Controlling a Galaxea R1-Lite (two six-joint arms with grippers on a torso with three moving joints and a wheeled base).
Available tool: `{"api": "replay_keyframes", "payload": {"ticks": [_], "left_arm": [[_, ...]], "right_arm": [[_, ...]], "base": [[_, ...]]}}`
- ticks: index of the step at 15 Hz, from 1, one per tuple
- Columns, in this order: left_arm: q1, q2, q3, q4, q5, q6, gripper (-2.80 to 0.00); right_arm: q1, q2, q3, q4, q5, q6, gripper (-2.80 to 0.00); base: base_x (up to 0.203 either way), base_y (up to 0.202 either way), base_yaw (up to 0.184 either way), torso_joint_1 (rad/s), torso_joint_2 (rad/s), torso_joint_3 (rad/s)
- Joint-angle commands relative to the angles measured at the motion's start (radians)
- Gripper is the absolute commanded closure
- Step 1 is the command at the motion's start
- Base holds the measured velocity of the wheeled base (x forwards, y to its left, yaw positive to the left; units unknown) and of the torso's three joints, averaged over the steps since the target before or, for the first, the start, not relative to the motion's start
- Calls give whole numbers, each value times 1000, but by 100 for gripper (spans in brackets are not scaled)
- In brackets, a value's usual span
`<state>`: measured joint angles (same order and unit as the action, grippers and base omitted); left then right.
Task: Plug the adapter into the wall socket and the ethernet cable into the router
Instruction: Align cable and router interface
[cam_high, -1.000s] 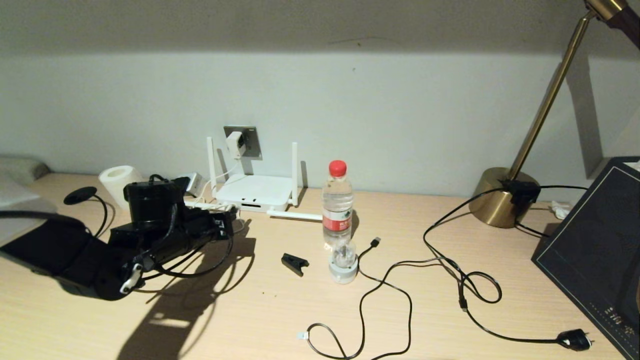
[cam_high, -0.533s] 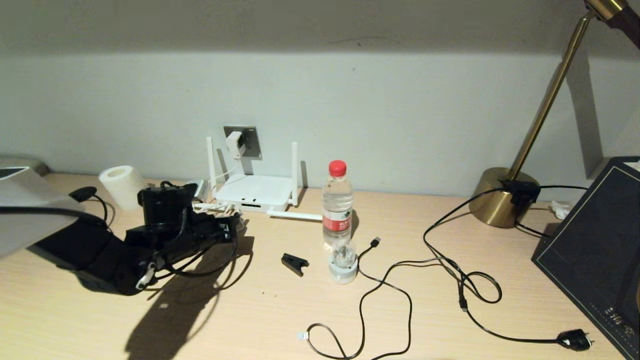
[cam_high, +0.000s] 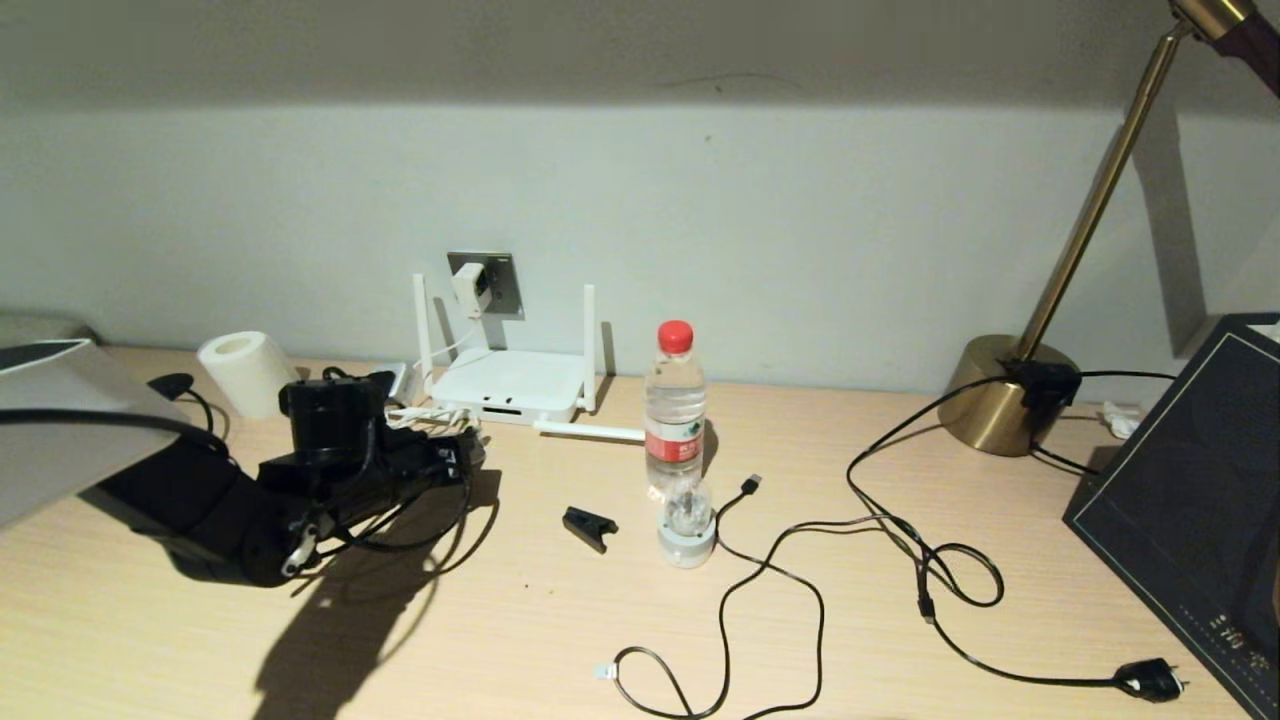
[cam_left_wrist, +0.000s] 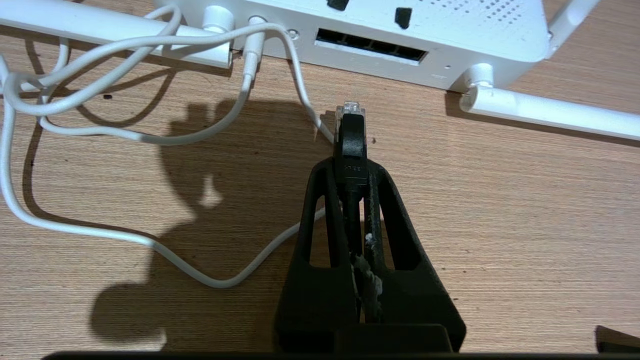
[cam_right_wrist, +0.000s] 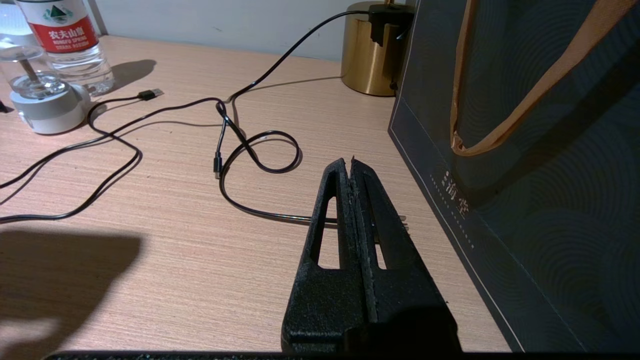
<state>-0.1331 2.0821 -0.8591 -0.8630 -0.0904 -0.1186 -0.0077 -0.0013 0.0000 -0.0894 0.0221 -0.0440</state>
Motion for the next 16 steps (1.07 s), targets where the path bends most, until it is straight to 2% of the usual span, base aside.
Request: {"api": "replay_keyframes", "payload": {"ticks": [1,3,16], "left_arm": [[1,-1,-1,-4,0,6,0],[1,-8,-1,-4,3,38,0],[4,24,-36,-4,5,47,0]], "right_arm": [[0,1,34,-1,0,0,0],[0,1,34,-1,1,0,0],[0,1,34,-1,1,0,0]], "base": [[0,0,0,0,0,0],[0,0,0,0,0,0],[0,0,0,0,0,0]]}}
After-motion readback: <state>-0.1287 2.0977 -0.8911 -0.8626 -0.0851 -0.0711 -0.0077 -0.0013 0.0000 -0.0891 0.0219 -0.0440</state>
